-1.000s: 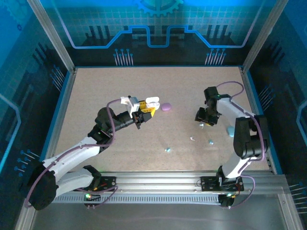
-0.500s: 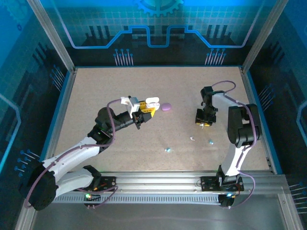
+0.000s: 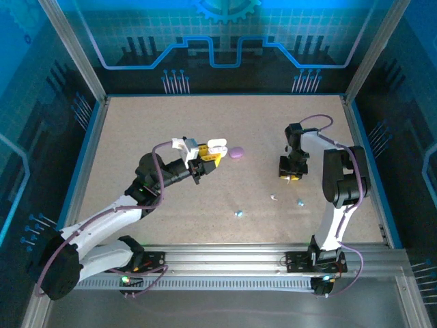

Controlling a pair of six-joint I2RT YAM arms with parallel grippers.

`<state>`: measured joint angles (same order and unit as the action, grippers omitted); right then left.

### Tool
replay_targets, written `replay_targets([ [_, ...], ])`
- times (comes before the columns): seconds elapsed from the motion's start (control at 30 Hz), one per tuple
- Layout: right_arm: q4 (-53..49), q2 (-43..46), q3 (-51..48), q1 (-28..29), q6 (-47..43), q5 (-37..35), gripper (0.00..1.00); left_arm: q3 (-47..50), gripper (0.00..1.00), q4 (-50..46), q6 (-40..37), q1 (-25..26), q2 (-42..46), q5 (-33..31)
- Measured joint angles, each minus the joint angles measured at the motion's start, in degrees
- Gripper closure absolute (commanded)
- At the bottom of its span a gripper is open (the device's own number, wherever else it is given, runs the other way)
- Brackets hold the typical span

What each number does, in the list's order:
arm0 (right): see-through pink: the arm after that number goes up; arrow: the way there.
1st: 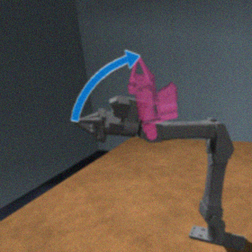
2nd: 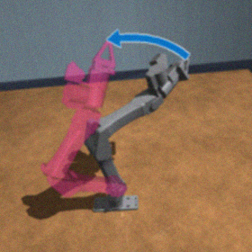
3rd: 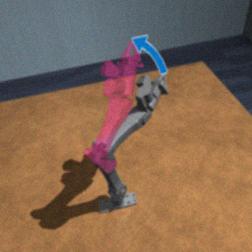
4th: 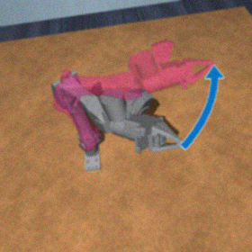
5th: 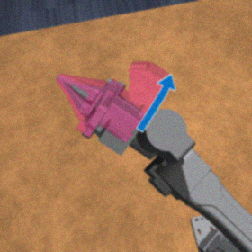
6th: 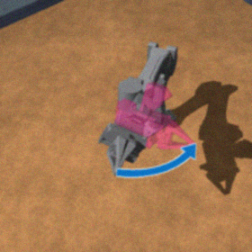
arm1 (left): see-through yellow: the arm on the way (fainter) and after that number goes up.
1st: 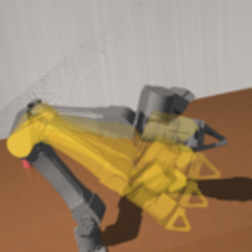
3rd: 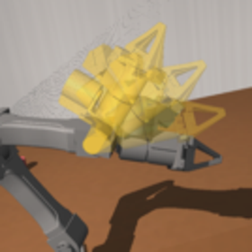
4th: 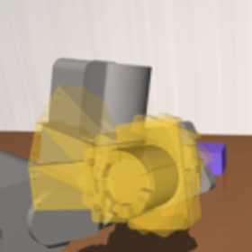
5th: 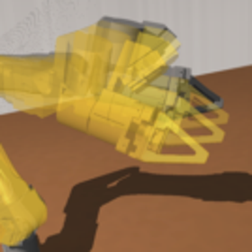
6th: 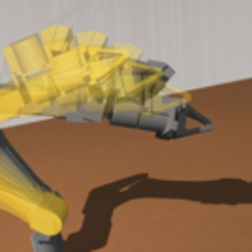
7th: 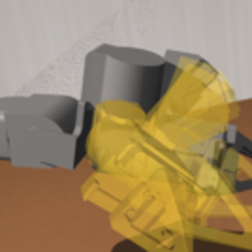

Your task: Insert wireless bluetooth earbuds into charging case

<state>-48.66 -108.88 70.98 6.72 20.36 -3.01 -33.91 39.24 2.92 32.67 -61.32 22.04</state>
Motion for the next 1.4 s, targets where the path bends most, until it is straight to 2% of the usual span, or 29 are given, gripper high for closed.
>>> replay_targets([
  [0.3, -0.85, -0.55, 0.68, 0.0, -0.96, -0.44, 0.71, 0.0, 0.77, 0.0, 0.02, 0.0, 0.0, 0.0],
  [0.73, 0.28, 1.16, 0.22, 0.55, -0.87, 0.66, 0.73, 0.0, 0.77, 0.0, 0.04, 0.0, -0.02, -0.22],
  [1.03, 1.68, 20.15, 1.57, 6.32, -0.28, 1.84, 0.72, 0.0, 0.78, 3.78, 2.36, 0.26, -4.22, -0.81],
  [1.27, 7.82, 34.6, 3.67, 17.57, -2.54, -2.32, 0.71, 0.0, 0.77, 9.05, 4.72, 2.86, -9.49, -2.89],
  [1.4, 12.2, 40.7, 3.58, 21.42, -4.2, -4.13, 0.7, 0.0, 0.77, 11.78, 4.76, 4.59, -11.06, -4.55],
])
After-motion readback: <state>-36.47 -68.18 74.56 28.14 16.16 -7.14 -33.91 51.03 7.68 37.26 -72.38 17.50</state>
